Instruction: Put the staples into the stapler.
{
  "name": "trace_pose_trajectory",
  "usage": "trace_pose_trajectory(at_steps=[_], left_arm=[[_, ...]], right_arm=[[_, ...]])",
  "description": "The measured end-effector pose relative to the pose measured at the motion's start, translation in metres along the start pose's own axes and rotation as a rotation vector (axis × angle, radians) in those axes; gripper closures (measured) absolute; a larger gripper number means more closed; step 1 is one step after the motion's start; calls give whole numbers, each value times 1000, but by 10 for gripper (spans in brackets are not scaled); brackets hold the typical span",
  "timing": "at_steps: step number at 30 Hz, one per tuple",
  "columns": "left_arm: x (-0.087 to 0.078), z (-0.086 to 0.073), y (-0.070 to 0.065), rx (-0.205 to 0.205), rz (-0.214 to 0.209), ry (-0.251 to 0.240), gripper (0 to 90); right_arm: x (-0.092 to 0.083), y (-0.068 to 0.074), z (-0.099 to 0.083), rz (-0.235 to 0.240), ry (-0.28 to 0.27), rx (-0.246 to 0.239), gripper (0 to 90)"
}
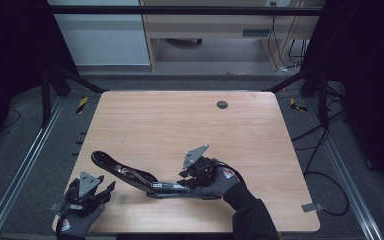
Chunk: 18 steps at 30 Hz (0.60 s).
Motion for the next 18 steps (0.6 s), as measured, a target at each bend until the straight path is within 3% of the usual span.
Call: trace_pose_trajectory(at_steps=[5, 12, 18], left_arm=[[-3, 1, -1, -3, -18, -22, 527], [-6, 3, -3, 2, -40, -45, 523], [-10, 3, -5, 0, -57, -59, 515]], right_arm=[[-13, -4, -6, -61, -50, 67, 599], [-33, -18, -28, -168, -126, 214, 580], [-48, -24, -51, -209, -191, 322, 551]])
Point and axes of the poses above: each handheld gripper's, and its own axes: x roughly forward along the jaws, z roughly out of its top, y roughly to its left, the point moved 7 cm from there along x, roughly forward along the jaws, and after that the axes turned 15 degrees about y, right-handed, at the moved point
